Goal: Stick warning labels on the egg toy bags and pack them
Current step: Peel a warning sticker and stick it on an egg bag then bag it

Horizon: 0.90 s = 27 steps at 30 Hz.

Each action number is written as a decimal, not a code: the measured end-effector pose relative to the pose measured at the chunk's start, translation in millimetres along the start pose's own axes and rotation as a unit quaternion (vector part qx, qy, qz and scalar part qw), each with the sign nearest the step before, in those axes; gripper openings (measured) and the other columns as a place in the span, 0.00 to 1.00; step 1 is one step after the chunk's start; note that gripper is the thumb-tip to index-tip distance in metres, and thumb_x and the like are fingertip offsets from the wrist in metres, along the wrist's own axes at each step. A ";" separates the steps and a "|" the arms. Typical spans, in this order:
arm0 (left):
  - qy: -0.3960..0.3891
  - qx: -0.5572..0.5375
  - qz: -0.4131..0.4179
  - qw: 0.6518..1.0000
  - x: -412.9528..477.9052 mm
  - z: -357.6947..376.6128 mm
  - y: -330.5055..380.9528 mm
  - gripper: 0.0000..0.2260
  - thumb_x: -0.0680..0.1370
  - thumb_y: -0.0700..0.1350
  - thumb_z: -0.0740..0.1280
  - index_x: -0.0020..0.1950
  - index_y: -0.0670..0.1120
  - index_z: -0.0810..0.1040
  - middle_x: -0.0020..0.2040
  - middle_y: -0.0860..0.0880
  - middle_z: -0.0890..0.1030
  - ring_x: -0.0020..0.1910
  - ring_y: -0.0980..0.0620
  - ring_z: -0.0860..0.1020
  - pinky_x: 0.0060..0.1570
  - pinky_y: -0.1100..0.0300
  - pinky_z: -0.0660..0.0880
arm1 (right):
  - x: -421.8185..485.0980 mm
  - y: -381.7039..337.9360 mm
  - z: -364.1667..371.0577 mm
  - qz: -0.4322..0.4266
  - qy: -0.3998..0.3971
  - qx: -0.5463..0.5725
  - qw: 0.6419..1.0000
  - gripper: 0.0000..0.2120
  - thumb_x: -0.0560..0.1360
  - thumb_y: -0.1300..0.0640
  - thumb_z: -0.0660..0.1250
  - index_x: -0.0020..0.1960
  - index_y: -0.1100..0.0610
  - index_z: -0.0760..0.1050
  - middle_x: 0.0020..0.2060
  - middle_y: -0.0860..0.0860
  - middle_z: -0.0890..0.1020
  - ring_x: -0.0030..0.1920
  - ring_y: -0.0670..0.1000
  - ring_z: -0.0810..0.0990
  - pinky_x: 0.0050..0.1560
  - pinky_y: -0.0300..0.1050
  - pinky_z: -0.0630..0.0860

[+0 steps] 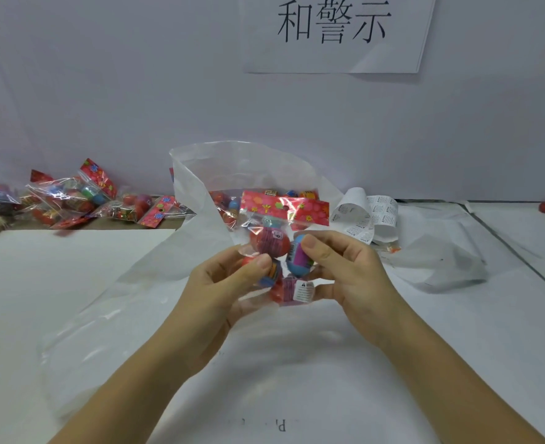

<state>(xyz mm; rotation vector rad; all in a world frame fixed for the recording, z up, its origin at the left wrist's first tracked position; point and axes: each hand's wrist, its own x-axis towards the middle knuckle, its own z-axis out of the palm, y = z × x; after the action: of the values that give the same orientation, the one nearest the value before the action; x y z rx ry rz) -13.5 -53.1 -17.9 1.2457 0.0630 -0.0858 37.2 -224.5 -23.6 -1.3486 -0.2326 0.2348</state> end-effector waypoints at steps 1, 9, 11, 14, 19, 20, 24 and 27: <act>0.024 0.012 0.007 1.000 0.7 -0.9 -1.1 0.17 0.62 0.50 0.76 0.48 0.44 0.86 0.49 0.40 0.85 0.48 0.45 0.85 0.41 0.59 0.81 | 0.1 -1.2 0.0 -0.002 0.008 0.007 1.000 0.14 0.65 0.49 0.71 0.48 0.55 0.82 0.40 0.52 0.85 0.38 0.51 0.83 0.32 0.47 0.79; 0.042 0.041 0.015 0.998 2.2 -2.9 -4.5 0.10 0.59 0.48 0.76 0.37 0.46 0.85 0.42 0.40 0.85 0.41 0.44 0.85 0.38 0.56 0.82 | -2.3 -2.9 1.4 -0.010 0.014 0.001 1.000 0.16 0.64 0.50 0.71 0.50 0.56 0.81 0.39 0.50 0.84 0.37 0.48 0.82 0.32 0.46 0.79; 0.042 0.048 0.015 0.998 2.2 -2.3 -5.7 0.09 0.60 0.48 0.75 0.37 0.46 0.84 0.44 0.40 0.85 0.43 0.44 0.85 0.38 0.55 0.82 | -2.7 -2.3 2.5 -0.017 0.008 -0.003 1.000 0.15 0.64 0.50 0.71 0.49 0.55 0.81 0.39 0.49 0.84 0.38 0.48 0.83 0.31 0.46 0.79; 0.047 0.054 0.016 0.997 2.3 -2.0 -6.4 0.12 0.60 0.48 0.74 0.39 0.43 0.85 0.45 0.40 0.85 0.44 0.44 0.85 0.40 0.53 0.83 | -3.5 -2.7 3.7 -0.025 0.004 -0.006 1.000 0.15 0.64 0.49 0.71 0.48 0.54 0.82 0.40 0.49 0.85 0.39 0.48 0.83 0.31 0.45 0.79; 0.052 0.075 0.017 0.996 1.2 -1.9 -5.4 0.08 0.59 0.49 0.75 0.34 0.46 0.84 0.43 0.41 0.85 0.43 0.44 0.85 0.45 0.50 0.83 | -3.4 -3.3 3.8 -0.025 0.011 -0.030 0.999 0.17 0.63 0.47 0.71 0.49 0.52 0.81 0.40 0.46 0.85 0.39 0.45 0.83 0.33 0.42 0.78; 0.052 0.078 0.018 0.995 1.2 -2.1 -5.0 0.09 0.59 0.49 0.75 0.35 0.46 0.84 0.43 0.41 0.85 0.44 0.43 0.85 0.44 0.51 0.83 | -3.3 -3.1 3.8 -0.025 0.010 -0.030 0.999 0.16 0.63 0.46 0.71 0.48 0.51 0.81 0.40 0.46 0.85 0.39 0.45 0.83 0.33 0.42 0.78; 0.055 0.102 0.023 0.993 1.6 -4.6 0.4 0.24 0.58 0.50 0.82 0.51 0.47 0.84 0.47 0.46 0.86 0.47 0.47 0.85 0.44 0.57 0.82 | -4.9 -3.7 4.1 -0.036 -0.006 -0.012 0.999 0.10 0.63 0.48 0.71 0.43 0.50 0.83 0.37 0.47 0.84 0.37 0.46 0.82 0.31 0.45 0.79; 0.083 0.112 0.029 0.990 1.8 -5.5 2.6 0.25 0.59 0.52 0.83 0.53 0.51 0.84 0.48 0.47 0.86 0.47 0.47 0.85 0.50 0.48 0.81 | -6.7 -1.2 7.0 -0.032 -0.022 -0.055 0.998 0.06 0.67 0.50 0.71 0.42 0.49 0.82 0.36 0.45 0.84 0.35 0.44 0.82 0.29 0.40 0.76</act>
<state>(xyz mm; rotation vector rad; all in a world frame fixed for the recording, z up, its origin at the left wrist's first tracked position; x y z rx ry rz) -11.4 -47.1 -17.3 1.4770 0.1649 0.0645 28.7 -220.2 -21.2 -1.4444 -0.3293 0.1994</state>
